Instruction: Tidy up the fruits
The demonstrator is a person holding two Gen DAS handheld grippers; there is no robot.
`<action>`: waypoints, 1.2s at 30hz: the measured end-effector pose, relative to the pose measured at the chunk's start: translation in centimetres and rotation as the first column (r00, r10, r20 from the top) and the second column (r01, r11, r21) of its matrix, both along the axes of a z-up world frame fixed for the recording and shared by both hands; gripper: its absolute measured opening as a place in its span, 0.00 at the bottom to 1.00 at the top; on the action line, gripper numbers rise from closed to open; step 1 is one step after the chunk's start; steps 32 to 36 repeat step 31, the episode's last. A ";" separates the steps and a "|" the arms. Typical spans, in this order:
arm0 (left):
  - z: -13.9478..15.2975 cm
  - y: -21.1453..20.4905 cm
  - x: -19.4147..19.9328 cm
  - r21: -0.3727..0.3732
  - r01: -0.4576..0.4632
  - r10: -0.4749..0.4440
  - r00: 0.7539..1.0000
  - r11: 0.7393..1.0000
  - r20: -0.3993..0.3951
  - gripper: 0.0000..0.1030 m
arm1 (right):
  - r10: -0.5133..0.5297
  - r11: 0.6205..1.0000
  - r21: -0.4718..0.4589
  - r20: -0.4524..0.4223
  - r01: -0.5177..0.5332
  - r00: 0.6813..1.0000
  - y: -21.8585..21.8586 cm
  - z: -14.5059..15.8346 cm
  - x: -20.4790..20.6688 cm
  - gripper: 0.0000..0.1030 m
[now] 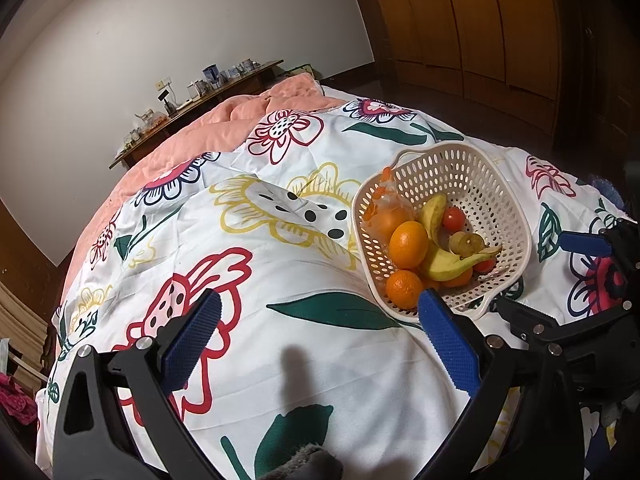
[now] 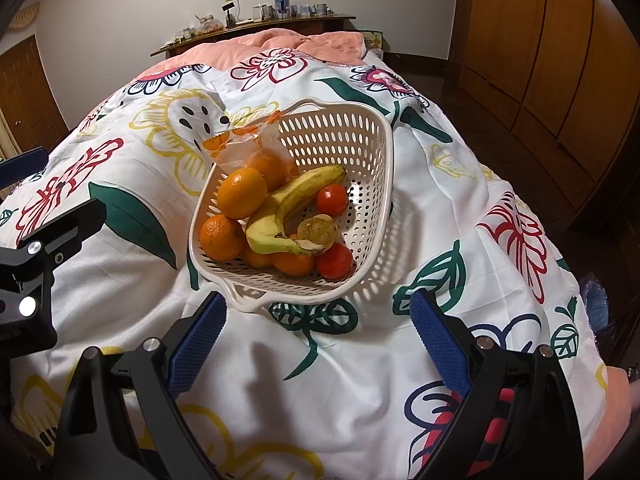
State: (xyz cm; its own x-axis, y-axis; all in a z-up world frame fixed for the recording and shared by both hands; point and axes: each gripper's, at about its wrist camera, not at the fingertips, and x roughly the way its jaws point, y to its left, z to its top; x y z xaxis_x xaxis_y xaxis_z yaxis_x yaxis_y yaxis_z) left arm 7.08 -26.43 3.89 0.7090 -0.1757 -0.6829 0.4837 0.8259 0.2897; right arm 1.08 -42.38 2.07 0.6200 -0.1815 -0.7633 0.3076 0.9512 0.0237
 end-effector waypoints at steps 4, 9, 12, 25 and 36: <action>0.0 0.0 0.0 0.000 0.000 0.000 1.000 1.000 -0.002 0.97 | 0.000 1.000 0.000 0.000 0.000 1.000 -0.1 0.0 0.0 0.90; 0.0 -0.1 0.0 0.001 0.002 -0.002 1.000 1.000 -0.002 0.97 | 0.000 1.000 0.000 -0.001 0.000 1.000 -0.1 0.1 0.0 0.90; -0.1 -0.1 0.0 0.003 0.004 -0.004 1.000 1.000 -0.002 0.97 | 0.000 1.000 0.001 -0.002 0.000 1.000 0.0 0.1 0.0 0.90; 0.3 1.2 0.1 -0.037 0.005 -0.007 0.999 0.999 -0.043 0.97 | 0.003 1.000 0.004 0.012 -0.003 1.000 0.2 0.2 -0.1 0.90; 0.8 5.8 0.3 -0.059 -0.083 0.079 0.995 0.995 -0.064 0.97 | 0.028 0.999 0.022 0.042 -0.029 0.999 1.5 1.6 0.0 0.90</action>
